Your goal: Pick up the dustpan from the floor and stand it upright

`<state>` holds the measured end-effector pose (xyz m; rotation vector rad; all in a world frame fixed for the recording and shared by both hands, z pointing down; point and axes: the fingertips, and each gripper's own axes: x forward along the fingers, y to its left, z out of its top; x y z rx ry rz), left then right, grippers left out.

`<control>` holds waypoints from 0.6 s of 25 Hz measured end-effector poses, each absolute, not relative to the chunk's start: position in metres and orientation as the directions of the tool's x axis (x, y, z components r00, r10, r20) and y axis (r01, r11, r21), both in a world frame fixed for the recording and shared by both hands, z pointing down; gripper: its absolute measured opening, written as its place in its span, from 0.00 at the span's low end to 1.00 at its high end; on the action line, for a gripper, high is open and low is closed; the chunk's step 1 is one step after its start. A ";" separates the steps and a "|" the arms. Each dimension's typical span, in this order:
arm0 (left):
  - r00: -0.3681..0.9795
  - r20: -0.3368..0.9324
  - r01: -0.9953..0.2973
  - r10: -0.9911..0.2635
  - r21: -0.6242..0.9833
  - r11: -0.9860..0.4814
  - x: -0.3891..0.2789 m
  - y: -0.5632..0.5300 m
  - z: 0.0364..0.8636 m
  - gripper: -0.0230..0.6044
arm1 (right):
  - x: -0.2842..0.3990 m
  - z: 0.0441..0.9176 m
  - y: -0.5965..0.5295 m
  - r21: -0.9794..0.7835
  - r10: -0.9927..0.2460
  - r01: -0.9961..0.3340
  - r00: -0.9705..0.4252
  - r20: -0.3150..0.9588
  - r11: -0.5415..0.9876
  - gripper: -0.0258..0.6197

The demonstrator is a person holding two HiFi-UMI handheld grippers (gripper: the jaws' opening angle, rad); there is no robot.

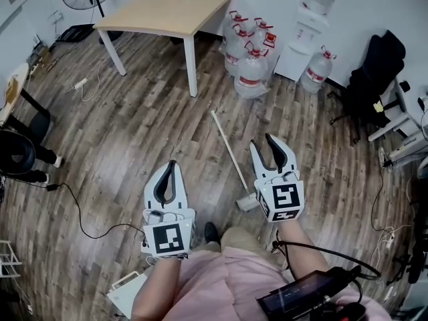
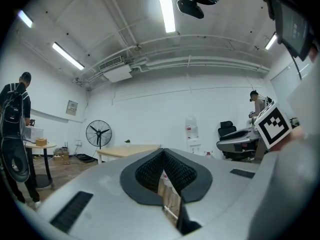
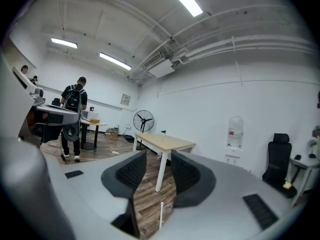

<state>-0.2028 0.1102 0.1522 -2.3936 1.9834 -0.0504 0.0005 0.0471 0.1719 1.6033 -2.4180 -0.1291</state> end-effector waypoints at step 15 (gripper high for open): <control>0.256 0.019 -0.963 -0.966 -0.078 -0.257 -0.195 -0.022 0.177 0.06 | 0.004 0.196 -0.080 0.162 -0.918 -0.908 -0.362 0.160 0.386 0.28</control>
